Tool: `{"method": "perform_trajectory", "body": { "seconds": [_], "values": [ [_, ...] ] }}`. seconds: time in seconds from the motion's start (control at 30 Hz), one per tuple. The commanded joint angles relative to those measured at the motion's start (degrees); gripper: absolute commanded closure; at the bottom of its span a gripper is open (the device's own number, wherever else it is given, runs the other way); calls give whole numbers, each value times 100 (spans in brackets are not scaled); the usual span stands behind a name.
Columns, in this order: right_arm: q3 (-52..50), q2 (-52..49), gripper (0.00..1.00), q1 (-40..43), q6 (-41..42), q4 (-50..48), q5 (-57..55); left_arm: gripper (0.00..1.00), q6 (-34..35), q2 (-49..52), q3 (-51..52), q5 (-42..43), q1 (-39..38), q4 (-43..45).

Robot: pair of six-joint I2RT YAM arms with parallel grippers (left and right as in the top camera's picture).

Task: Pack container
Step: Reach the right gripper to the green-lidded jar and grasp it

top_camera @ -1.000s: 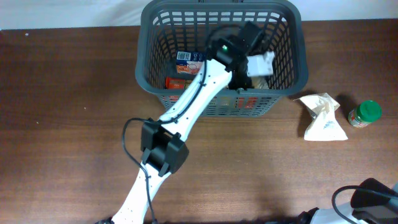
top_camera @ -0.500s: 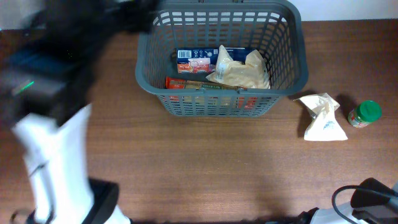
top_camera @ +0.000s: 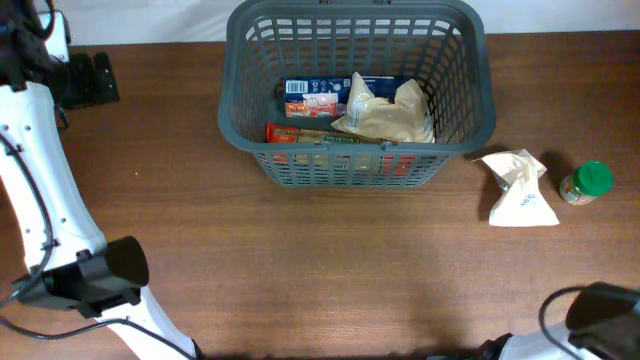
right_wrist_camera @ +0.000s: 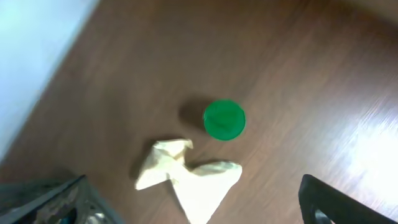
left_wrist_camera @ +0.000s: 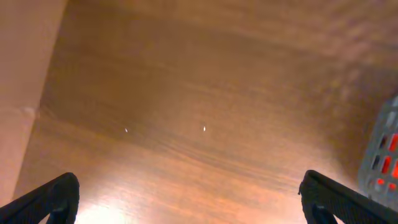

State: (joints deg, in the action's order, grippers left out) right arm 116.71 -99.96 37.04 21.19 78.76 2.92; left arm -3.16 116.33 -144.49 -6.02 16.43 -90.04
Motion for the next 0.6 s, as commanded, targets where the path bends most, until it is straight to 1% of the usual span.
{"method": "perform_trajectory", "body": {
  "seconds": [0.0,0.07,0.2,0.43,0.5,0.57],
  "values": [
    [-1095,-352,0,11,37,-492,-284,1,101,55,177,17,-2,-9],
    [-1617,-439,0,13,35,-879,-380,1,101,109,243,17,-2,-7],
    [-2223,-555,1,15,35,-1495,-560,1,101,109,323,17,-2,-7],
    [-3486,-557,1,17,39,-2914,-557,1,101,109,323,17,-2,-7],
    [-3770,-557,1,15,188,-3248,-551,1,101,109,323,17,-2,-7],
    [-3827,-557,1,11,186,-3445,-490,1,101,109,323,17,-2,-7]
  ]
}}
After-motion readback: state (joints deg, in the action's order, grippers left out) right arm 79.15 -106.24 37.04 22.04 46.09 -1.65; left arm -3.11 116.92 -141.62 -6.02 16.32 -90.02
